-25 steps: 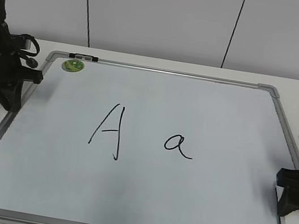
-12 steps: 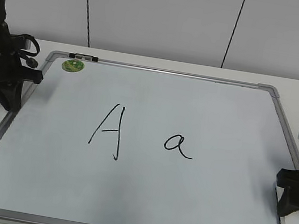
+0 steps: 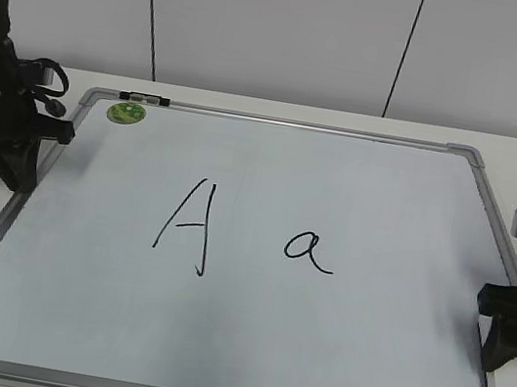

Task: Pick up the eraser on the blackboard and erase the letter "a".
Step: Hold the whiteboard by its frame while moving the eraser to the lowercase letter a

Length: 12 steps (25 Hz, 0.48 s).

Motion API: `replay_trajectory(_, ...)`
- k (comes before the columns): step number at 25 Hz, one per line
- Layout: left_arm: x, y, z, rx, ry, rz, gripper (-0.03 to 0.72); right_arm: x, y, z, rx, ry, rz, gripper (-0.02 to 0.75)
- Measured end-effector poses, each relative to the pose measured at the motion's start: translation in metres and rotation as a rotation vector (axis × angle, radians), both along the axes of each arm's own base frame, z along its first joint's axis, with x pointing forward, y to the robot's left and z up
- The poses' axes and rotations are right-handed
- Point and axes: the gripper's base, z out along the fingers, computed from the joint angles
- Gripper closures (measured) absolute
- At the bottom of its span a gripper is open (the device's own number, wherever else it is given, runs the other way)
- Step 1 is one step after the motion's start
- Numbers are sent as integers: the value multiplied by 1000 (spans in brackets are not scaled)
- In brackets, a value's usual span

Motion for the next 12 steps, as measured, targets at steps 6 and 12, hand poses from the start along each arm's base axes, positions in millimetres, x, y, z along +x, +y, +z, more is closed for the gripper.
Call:
replay_trajectory(6, 0, 0, 0, 0, -2, 0, 599, 18, 9, 26, 0, 9, 42, 213)
replay_trajectory(12, 0, 0, 0, 0, -2, 0, 591, 39, 35, 27, -6, 59, 125, 213)
